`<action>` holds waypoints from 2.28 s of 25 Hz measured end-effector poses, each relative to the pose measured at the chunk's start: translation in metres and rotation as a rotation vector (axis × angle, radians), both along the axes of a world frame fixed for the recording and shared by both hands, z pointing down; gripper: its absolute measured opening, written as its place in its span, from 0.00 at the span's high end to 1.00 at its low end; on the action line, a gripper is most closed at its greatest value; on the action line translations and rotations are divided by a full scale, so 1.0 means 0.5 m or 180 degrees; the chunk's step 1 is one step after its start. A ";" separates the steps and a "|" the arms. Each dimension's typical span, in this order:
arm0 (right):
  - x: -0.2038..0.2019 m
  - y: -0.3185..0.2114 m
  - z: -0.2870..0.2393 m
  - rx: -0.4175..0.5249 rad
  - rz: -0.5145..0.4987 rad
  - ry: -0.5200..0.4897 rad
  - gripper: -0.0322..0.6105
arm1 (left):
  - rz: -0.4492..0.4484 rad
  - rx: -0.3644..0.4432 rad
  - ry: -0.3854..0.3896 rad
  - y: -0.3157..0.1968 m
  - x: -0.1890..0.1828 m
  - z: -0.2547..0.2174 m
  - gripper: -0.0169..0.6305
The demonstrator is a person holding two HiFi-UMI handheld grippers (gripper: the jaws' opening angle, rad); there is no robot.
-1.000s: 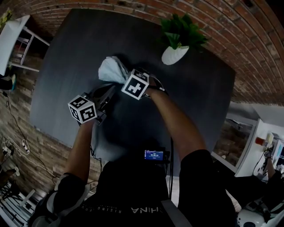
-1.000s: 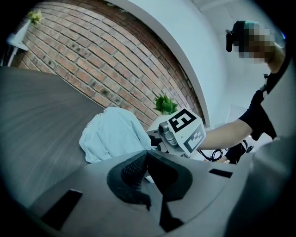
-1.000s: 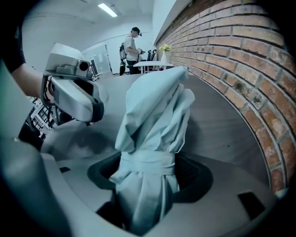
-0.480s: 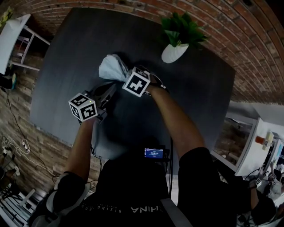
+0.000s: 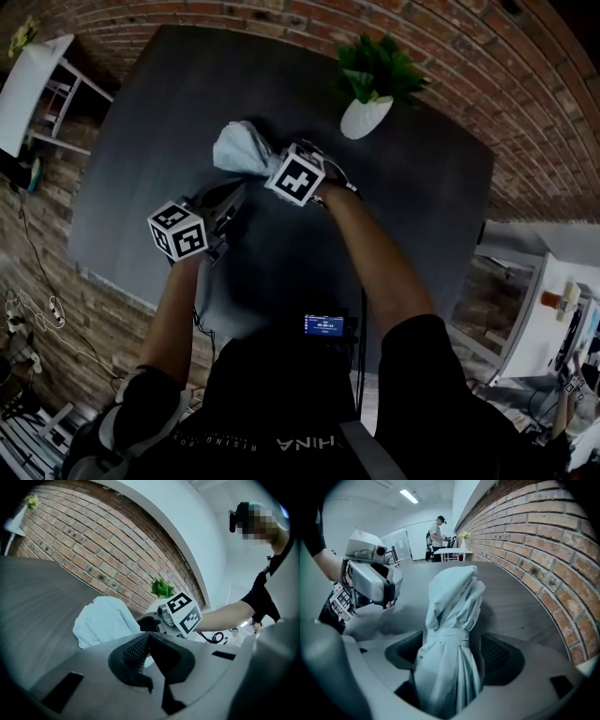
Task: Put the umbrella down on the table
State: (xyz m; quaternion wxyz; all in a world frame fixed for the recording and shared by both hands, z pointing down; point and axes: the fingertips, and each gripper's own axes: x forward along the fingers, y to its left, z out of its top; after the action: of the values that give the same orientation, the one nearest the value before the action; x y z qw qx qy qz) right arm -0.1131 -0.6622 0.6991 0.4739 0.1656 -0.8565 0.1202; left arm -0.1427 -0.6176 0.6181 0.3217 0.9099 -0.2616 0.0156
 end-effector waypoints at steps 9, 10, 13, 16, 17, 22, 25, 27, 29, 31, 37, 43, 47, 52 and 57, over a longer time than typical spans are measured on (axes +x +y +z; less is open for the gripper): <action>0.052 0.009 -0.103 0.0073 0.0501 -0.0405 0.39 | 0.0007 0.0091 -0.0056 0.035 0.011 -0.037 0.97; 0.057 0.013 -0.119 0.0076 0.0582 -0.0505 0.39 | 0.0009 0.0106 -0.0066 0.041 0.013 -0.043 0.97; 0.073 0.028 -0.169 0.0049 0.0830 -0.0832 0.39 | 0.0011 0.0155 -0.0096 0.062 0.022 -0.063 0.97; 0.087 0.058 -0.216 -0.0068 0.1050 -0.1184 0.39 | -0.0006 0.0215 -0.0114 0.086 0.029 -0.085 0.97; 0.091 0.068 -0.229 -0.0103 0.1115 -0.1300 0.39 | -0.0020 0.0233 -0.0116 0.095 0.030 -0.093 0.97; 0.108 0.128 -0.285 -0.0166 0.1325 -0.1720 0.39 | -0.0069 0.0338 -0.0104 0.143 0.041 -0.132 0.97; 0.122 0.170 -0.303 -0.0083 0.1378 -0.1790 0.52 | -0.0103 0.0391 -0.0092 0.178 0.052 -0.150 0.97; 0.134 0.196 -0.313 -0.0039 0.1426 -0.1851 0.53 | -0.0122 0.0425 -0.0088 0.200 0.062 -0.160 0.97; 0.146 0.219 -0.322 0.0025 0.1509 -0.1912 0.63 | -0.0153 0.0445 -0.0070 0.223 0.068 -0.167 0.97; 0.158 0.238 -0.330 0.0094 0.1636 -0.1968 0.77 | -0.0194 0.0454 -0.0035 0.247 0.071 -0.174 0.97; 0.175 0.290 -0.343 0.0122 0.1870 -0.2130 0.94 | -0.0248 0.0480 -0.0024 0.310 0.071 -0.181 0.97; 0.176 0.343 -0.360 0.0113 0.1909 -0.2279 0.94 | -0.0273 0.0532 -0.0056 0.364 0.068 -0.188 0.97; 0.185 0.370 -0.372 0.0136 0.1946 -0.2301 0.94 | -0.0285 0.0582 -0.0098 0.393 0.072 -0.196 0.97; 0.197 0.407 -0.378 0.0202 0.1990 -0.2323 0.94 | -0.0276 0.0680 -0.0151 0.432 0.074 -0.204 0.97; 0.206 0.448 -0.380 0.0272 0.1996 -0.2368 0.94 | -0.0289 0.0720 -0.0186 0.466 0.078 -0.199 0.97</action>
State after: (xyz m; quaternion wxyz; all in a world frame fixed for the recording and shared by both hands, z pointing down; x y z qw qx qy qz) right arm -0.0102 -0.4381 0.5092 0.0694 0.3807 -0.8807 0.2730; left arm -0.1034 -0.3844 0.5187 0.2095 0.9267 -0.3120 -0.0022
